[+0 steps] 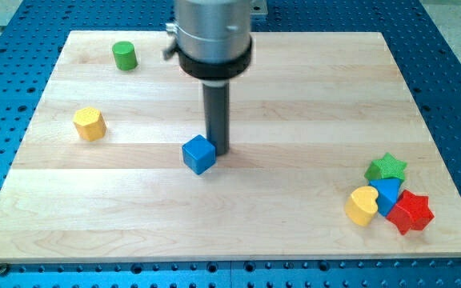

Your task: Push the cube into the triangle

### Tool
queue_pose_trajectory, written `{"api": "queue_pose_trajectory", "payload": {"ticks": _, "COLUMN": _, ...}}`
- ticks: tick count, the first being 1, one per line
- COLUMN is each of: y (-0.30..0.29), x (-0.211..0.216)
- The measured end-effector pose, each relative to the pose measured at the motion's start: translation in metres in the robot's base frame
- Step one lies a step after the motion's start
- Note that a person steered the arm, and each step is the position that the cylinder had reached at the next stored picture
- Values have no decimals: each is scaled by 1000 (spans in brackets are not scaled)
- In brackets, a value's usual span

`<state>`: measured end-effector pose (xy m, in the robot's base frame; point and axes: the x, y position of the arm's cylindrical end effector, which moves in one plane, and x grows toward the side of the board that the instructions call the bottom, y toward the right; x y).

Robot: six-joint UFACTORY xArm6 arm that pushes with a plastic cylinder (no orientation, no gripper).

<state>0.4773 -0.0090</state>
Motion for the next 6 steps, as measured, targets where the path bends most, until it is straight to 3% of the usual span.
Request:
{"api": "queue_pose_trajectory", "payload": {"ticks": 2, "y": -71, "x": -9}}
{"api": "queue_pose_trajectory", "payload": {"ticks": 4, "y": -118, "x": 16}}
{"api": "queue_pose_trajectory", "payload": {"ticks": 6, "y": -21, "x": 35}}
